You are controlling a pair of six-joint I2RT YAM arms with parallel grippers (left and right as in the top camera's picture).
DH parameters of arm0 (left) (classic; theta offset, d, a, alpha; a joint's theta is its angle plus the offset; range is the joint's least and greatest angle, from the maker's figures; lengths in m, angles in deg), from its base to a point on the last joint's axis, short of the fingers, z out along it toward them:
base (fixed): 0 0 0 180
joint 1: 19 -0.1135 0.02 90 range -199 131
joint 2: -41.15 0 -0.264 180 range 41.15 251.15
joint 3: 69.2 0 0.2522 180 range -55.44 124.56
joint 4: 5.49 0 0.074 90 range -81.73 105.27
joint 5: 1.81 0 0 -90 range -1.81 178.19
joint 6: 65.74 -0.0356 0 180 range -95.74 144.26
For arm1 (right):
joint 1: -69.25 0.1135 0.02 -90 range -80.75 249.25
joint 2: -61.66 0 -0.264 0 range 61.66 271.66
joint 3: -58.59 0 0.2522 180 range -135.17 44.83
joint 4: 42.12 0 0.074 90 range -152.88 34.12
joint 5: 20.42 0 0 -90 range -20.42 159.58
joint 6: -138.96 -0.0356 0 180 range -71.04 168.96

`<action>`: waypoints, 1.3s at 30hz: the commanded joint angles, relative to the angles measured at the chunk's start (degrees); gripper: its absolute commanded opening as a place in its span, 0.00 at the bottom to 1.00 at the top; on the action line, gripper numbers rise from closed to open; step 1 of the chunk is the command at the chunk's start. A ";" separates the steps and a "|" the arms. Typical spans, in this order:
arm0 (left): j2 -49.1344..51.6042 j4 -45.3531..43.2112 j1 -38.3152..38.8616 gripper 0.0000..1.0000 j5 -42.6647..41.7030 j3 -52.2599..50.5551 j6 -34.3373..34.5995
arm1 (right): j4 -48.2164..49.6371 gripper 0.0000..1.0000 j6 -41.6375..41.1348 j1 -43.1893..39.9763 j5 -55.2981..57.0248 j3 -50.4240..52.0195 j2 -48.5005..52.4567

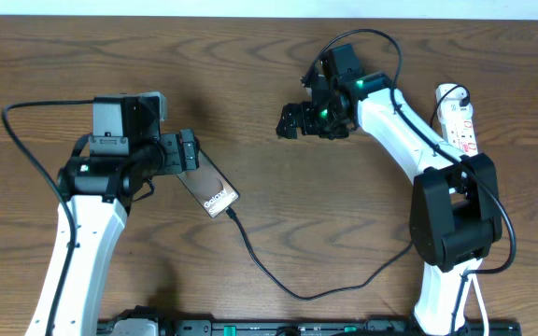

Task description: Plug charger to phone and switch on socket

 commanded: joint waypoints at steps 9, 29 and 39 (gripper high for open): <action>-0.15 0.17 0.07 0.93 0.72 0.46 -1.25 | -23.52 0.99 11.50 -2.12 3.56 -30.27 -5.16; -0.15 0.17 0.07 0.93 0.72 0.46 -1.25 | -38.07 0.99 17.31 -46.69 11.21 -44.04 -5.07; -0.15 0.17 0.07 0.93 0.72 0.46 -1.25 | -25.59 0.99 25.62 -52.43 6.01 -22.45 -5.03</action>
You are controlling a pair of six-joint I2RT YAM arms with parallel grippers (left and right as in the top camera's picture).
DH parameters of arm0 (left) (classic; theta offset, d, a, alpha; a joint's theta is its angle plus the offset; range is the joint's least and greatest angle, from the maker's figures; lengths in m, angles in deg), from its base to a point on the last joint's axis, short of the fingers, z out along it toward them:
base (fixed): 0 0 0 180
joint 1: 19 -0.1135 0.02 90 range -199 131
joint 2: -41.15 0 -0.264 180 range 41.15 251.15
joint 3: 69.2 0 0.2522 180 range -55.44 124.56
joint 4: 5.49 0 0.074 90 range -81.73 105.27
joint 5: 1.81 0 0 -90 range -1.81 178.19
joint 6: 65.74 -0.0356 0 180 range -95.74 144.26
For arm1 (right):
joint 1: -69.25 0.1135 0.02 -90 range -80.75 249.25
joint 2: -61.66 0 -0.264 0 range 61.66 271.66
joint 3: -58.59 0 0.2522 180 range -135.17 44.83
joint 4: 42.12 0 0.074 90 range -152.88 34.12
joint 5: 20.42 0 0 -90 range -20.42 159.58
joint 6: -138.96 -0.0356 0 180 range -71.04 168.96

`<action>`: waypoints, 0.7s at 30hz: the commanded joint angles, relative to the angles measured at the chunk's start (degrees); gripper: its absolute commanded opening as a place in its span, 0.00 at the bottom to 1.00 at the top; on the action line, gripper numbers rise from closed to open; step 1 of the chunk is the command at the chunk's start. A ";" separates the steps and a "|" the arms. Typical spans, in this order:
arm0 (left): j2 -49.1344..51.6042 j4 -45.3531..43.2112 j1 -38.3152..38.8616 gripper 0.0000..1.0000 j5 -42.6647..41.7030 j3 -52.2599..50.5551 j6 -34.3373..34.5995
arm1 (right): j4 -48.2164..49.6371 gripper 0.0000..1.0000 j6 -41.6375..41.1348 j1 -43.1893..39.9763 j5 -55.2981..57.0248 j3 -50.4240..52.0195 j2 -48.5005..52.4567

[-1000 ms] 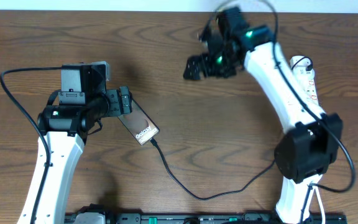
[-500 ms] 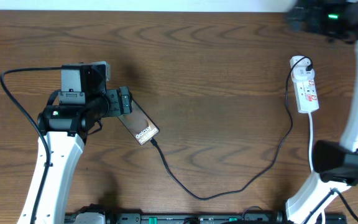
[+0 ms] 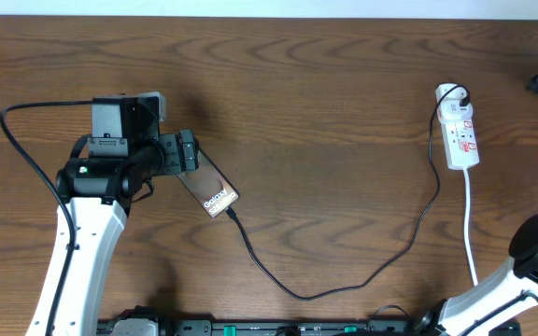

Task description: Plug charger to phone and switch on socket

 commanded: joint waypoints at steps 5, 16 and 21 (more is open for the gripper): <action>0.11 0.00 0.07 0.93 0.57 0.46 -0.98 | 8.90 0.99 7.74 2.12 -5.11 12.39 0.28; 0.17 0.00 0.07 0.93 0.57 0.46 -0.98 | 14.69 0.99 11.50 8.09 -4.98 15.61 5.97; 0.17 0.00 0.07 0.93 0.57 0.46 -0.98 | 15.87 0.99 11.50 8.63 -5.16 15.61 10.56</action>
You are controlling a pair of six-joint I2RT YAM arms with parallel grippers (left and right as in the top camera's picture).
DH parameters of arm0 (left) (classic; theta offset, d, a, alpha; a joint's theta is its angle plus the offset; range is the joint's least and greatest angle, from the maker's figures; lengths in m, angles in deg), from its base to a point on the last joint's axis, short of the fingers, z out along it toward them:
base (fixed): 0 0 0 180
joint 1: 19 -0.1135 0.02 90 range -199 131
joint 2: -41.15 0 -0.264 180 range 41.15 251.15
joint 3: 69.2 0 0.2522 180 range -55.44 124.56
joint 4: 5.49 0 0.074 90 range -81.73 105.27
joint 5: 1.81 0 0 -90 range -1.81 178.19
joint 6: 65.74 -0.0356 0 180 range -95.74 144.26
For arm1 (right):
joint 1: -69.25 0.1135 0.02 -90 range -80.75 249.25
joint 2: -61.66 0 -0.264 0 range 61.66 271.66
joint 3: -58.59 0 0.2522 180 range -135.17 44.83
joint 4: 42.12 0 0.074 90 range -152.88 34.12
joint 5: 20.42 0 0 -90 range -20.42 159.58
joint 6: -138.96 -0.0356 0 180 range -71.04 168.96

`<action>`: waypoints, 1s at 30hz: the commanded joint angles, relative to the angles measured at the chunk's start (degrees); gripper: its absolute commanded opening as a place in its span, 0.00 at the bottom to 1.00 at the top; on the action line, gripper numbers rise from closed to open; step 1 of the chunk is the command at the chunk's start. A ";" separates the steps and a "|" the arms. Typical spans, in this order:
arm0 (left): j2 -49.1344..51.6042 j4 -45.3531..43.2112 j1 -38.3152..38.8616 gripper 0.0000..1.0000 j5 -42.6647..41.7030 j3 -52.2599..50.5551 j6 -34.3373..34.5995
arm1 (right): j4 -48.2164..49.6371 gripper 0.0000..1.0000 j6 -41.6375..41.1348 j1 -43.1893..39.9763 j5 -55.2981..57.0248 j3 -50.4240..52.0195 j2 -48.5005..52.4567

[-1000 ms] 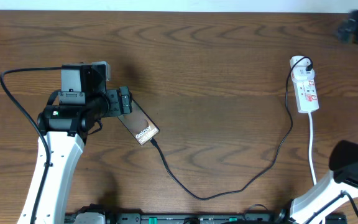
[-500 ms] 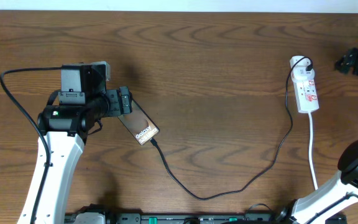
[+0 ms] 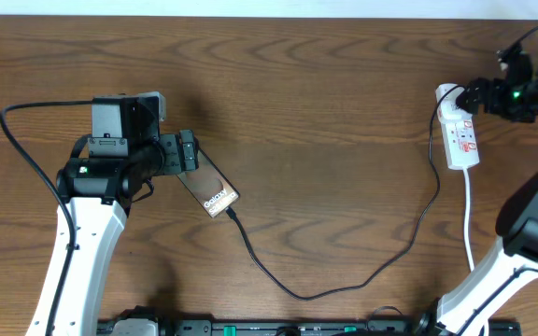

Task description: Plug charger to phone and switch on socket

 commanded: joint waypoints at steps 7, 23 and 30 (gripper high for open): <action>0.17 0.02 0.07 0.93 0.57 0.46 -1.01 | 1.97 0.99 3.89 1.55 -3.02 0.42 6.36; 0.17 0.02 0.07 0.93 0.57 0.46 -0.98 | 2.25 0.99 1.14 3.02 -3.34 0.44 6.91; 0.17 0.02 0.07 0.93 0.57 0.46 -0.98 | 1.97 0.99 -0.68 3.02 -3.72 0.46 8.76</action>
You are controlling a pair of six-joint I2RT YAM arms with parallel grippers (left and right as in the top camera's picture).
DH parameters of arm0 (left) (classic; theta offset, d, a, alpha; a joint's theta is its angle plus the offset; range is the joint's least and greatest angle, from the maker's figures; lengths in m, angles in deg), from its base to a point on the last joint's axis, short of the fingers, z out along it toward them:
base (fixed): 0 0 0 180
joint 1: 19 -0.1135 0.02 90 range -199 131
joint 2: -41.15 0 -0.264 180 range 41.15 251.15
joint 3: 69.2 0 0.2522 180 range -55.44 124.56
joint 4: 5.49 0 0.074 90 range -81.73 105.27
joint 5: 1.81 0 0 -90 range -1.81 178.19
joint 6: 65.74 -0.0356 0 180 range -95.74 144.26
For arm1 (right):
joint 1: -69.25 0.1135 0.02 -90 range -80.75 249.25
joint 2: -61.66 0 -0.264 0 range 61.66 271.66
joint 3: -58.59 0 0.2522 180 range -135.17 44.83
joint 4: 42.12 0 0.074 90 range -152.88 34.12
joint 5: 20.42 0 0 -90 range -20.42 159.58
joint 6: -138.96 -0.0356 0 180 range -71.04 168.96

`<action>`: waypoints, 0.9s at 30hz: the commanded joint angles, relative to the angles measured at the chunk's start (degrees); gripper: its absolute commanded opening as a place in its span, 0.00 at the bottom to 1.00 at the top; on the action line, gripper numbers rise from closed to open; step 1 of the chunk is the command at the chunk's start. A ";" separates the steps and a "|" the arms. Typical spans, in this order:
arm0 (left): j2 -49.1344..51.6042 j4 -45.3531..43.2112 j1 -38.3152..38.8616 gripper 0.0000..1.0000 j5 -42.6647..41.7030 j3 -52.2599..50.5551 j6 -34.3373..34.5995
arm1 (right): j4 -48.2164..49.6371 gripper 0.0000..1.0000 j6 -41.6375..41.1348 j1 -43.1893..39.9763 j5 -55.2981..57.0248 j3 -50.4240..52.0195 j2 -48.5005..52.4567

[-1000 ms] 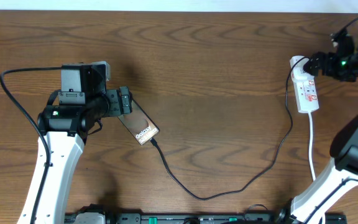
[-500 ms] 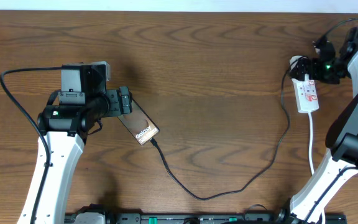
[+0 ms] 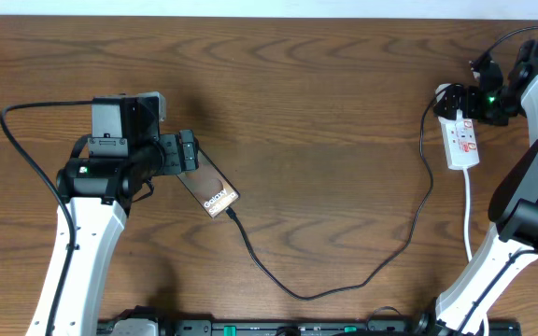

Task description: Plug charger to phone and switch on socket

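Note:
A phone with a "Galaxy" label lies slanted on the wooden table. My left gripper is shut on its far end. A black charger cable is plugged into the phone's near end and loops across the table to a plug in the white power strip at the right. My right gripper hovers at the strip's far end, close to the plug. Its jaws are too small and dark to read. The strip's switch cannot be made out.
The strip's white lead runs toward the near edge beside the right arm's base. The left arm's black cable curves along the left side. The wooden table spans the whole view.
My right gripper has shifted a little left, from just right of the strip's far end to over it. The left gripper, phone and cable have not moved.
My right gripper was first over the far middle of the table, the cable being plugged into the phone. Then it was at the far right edge of view, then beside the strip's far end, and now over that end. The left gripper held the phone throughout.

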 commanded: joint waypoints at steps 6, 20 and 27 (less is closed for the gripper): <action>0.17 0.00 0.07 0.93 0.57 0.46 -0.98 | -1.60 0.99 -1.99 0.20 -4.98 0.09 6.16; 0.17 0.00 0.07 0.93 0.57 0.46 -0.98 | -2.69 0.99 -3.98 -0.20 1.36 -0.59 6.47; 0.17 0.00 0.07 0.93 0.57 0.46 -0.98 | -5.09 0.99 -6.29 -2.47 6.69 -6.16 5.03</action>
